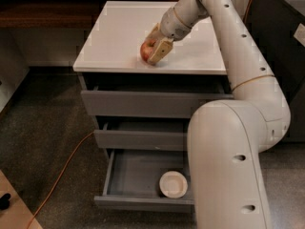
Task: Pick apple from bottom drawer and place on counter
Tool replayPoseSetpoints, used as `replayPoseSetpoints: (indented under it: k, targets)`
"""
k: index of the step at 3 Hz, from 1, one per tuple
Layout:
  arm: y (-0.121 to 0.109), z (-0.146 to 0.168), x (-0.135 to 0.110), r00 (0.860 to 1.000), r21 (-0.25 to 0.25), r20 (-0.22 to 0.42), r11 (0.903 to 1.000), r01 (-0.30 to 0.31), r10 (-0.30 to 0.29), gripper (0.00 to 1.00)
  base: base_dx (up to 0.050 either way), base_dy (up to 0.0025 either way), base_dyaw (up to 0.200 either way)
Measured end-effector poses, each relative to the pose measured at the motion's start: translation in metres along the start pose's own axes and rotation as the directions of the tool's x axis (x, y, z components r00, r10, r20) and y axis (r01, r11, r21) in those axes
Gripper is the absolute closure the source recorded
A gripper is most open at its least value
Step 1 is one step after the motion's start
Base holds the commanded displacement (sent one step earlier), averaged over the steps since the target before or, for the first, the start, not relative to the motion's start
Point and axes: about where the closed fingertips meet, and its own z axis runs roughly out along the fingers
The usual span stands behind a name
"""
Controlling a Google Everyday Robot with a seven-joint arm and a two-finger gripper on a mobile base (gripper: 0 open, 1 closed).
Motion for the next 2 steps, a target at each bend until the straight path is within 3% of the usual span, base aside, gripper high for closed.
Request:
replayPoseSetpoints:
  k: [1,2]
  targets:
    - [-0.0018,0.0072,0.0084,1.0,-0.011,0.008,0.9998,-0.015,0.015,0.05,0.0,0.0,0.0]
    - [-0.0064,0.0116,0.0078,1.0,0.0,0.015,0.9999,-0.017,0.017,0.0,0.0,0.0,0.0]
